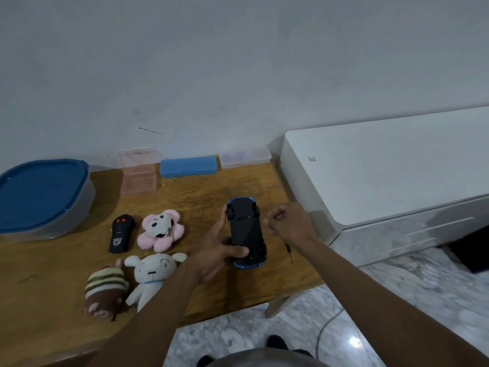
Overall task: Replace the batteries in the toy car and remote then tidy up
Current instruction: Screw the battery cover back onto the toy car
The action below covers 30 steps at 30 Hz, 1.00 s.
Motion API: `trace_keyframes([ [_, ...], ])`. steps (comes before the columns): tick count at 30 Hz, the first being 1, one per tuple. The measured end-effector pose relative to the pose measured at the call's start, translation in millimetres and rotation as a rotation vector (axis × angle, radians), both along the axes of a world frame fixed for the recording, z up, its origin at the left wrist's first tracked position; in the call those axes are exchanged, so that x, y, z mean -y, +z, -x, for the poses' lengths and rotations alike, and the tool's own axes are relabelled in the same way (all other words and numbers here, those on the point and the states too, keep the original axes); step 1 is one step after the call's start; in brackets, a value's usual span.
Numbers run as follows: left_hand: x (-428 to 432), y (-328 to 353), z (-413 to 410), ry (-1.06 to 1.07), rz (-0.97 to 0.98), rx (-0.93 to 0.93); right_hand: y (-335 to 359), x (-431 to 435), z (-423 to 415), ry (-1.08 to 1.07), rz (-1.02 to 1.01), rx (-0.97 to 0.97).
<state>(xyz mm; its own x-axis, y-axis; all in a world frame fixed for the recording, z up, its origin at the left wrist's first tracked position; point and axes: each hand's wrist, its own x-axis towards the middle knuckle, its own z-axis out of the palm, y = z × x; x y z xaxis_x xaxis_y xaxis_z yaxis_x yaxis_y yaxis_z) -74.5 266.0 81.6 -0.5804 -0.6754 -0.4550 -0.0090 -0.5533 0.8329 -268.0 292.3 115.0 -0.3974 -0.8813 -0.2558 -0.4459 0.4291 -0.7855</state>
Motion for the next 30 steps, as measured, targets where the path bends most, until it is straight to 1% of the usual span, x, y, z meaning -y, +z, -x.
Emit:
trace_keyframes([
  [3, -5.1, -6.6, 6.6, 0.029, -0.020, -0.002, -17.2, -2.4, 17.4, -0.039, -0.066, -0.120],
  [6, -10.3, -11.3, 11.2, 0.038, -0.045, 0.006, -36.6, -8.1, 31.6, -0.005, -0.175, -0.218],
  [10, -15.8, -14.4, 18.4, 0.025, -0.060, 0.007, -55.6, -13.6, 37.2, 0.022, -0.244, -0.257],
  [13, -17.5, -17.1, 24.9, 0.029, -0.078, 0.016, -65.0, -12.3, 37.3, 0.055, -0.250, -0.286],
  [16, -17.3, -21.1, 29.0, 0.041, -0.111, 0.012, -71.0, -10.7, 39.8, 0.077, -0.272, -0.296],
  [20, -17.4, -23.3, 32.0, 0.041, -0.108, -0.002, -75.9, -8.6, 46.6, 0.119, -0.295, -0.303],
  [25, -17.1, -20.9, 37.5, 0.090, -0.116, 0.007, -78.1, -3.4, 53.3, 0.145, -0.348, -0.249],
  [27, -15.1, -17.9, 38.0, 0.100, -0.103, 0.011, -73.6, 2.1, 55.1, 0.137, -0.317, -0.216],
  [30, -9.1, -11.3, 35.6, 0.104, -0.082, 0.016, -56.1, 18.1, 56.4, 0.080, -0.151, -0.122],
])
